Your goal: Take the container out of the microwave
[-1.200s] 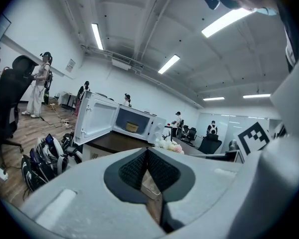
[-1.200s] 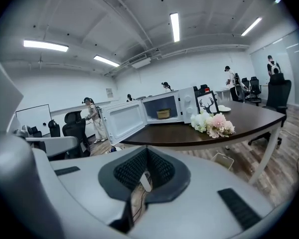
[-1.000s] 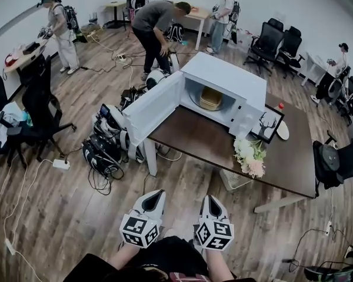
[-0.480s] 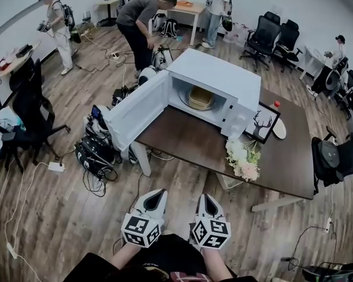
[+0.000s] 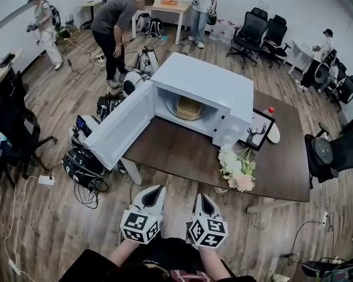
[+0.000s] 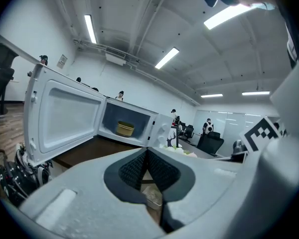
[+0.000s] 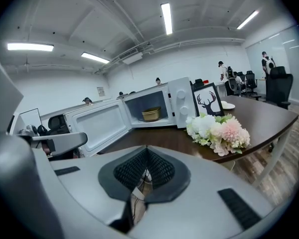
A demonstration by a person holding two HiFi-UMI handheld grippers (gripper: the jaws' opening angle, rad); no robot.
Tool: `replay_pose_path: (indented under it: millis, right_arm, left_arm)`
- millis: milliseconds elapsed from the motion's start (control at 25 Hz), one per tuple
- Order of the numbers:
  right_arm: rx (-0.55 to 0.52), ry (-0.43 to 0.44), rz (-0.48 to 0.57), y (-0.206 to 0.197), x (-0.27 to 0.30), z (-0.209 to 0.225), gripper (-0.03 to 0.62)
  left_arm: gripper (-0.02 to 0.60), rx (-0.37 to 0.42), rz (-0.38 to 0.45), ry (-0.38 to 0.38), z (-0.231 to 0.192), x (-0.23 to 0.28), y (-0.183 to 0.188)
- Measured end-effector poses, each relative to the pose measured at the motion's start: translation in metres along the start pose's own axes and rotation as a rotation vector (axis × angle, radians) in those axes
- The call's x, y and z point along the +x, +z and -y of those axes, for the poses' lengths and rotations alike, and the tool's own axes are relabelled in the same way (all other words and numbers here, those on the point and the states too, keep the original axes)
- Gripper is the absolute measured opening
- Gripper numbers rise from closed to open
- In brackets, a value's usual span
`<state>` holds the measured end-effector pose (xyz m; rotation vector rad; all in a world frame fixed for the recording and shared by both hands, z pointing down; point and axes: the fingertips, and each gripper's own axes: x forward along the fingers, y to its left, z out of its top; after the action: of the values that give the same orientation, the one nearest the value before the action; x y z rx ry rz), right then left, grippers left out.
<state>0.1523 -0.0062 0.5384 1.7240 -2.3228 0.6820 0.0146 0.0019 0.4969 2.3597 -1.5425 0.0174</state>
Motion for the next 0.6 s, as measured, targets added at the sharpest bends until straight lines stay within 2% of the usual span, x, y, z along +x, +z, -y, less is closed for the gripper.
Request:
replay_pose_path:
  millis: [160,600]
  right_arm:
    - [0.003,-0.034,-0.002,0.020,0.035,-0.002,0.008]
    - [0.061,-0.130,-0.009,0.046,0.116,-0.015,0.008]
  left_arm:
    - [0.009,0.020,-0.001,-0.025,-0.022,0.033,0.020]
    - [0.009,0.037,-0.046,-0.103,-0.087,0.106,0.047]
